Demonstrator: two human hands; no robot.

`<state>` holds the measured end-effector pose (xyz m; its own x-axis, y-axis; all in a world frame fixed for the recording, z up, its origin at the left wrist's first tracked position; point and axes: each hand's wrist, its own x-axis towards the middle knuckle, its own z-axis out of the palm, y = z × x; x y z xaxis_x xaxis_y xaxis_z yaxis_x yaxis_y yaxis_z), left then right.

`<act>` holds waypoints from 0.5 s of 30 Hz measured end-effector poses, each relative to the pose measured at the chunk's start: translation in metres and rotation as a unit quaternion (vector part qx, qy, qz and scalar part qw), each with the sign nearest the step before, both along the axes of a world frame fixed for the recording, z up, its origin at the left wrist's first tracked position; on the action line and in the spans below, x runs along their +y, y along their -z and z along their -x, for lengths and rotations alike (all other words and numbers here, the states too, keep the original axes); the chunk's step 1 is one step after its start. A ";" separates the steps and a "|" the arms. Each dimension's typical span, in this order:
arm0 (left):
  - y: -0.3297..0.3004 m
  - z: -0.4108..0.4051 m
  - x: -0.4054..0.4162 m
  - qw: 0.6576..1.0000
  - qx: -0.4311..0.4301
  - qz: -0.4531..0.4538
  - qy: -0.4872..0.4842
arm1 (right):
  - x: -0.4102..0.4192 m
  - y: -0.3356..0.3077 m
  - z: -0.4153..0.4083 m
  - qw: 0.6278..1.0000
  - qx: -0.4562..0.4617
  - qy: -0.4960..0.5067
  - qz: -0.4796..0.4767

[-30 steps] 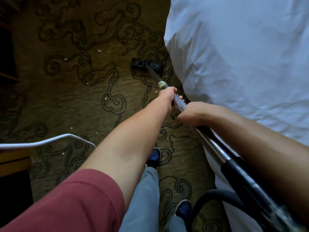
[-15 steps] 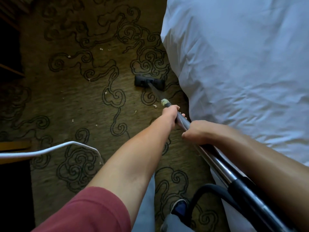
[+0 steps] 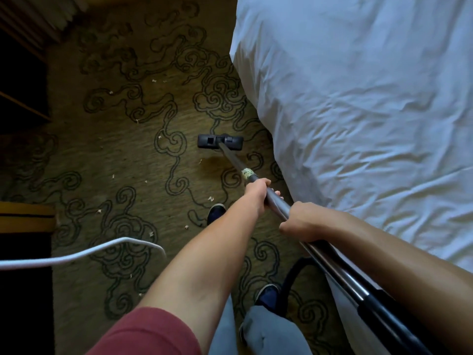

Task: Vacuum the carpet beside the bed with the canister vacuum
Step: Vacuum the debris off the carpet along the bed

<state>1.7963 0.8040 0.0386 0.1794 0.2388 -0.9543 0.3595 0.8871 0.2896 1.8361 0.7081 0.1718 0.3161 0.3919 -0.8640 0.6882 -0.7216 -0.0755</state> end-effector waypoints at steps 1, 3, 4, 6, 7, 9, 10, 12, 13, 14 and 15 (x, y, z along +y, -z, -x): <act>-0.001 0.003 -0.008 1.000 -0.001 0.000 -0.002 | -0.009 0.000 0.003 1.000 0.002 0.003 -0.001; -0.002 0.007 -0.023 1.000 -0.006 -0.001 -0.002 | -0.022 0.000 0.008 1.000 0.004 0.006 -0.003; -0.001 0.009 -0.029 1.000 -0.006 -0.003 -0.002 | -0.026 0.002 0.010 1.000 0.006 0.005 -0.001; 0.001 0.013 -0.037 1.000 0.001 -0.005 -0.004 | -0.032 0.004 0.013 1.000 0.010 -0.008 0.003; 0.002 0.013 -0.039 1.000 0.001 -0.005 -0.002 | -0.033 0.004 0.013 1.000 0.010 -0.010 0.001; 0.003 0.012 -0.036 1.000 -0.003 -0.003 -0.007 | -0.031 0.004 0.012 1.000 0.012 -0.004 -0.006; 0.003 0.010 -0.031 1.000 -0.003 -0.001 -0.012 | -0.027 0.004 0.009 1.000 0.014 0.002 -0.011; 0.005 0.001 -0.011 1.000 -0.003 -0.006 -0.019 | -0.012 0.004 0.001 0.999 0.016 0.019 -0.024; 0.005 -0.004 0.002 1.000 -0.004 -0.011 -0.019 | -0.001 0.004 -0.003 0.999 0.017 0.033 -0.033; 0.005 -0.010 0.016 1.000 -0.007 -0.017 -0.023 | 0.011 0.005 -0.007 0.998 0.019 0.052 -0.044; 0.007 -0.015 0.032 0.999 -0.009 -0.023 -0.025 | 0.025 0.006 -0.010 0.995 0.024 0.074 -0.057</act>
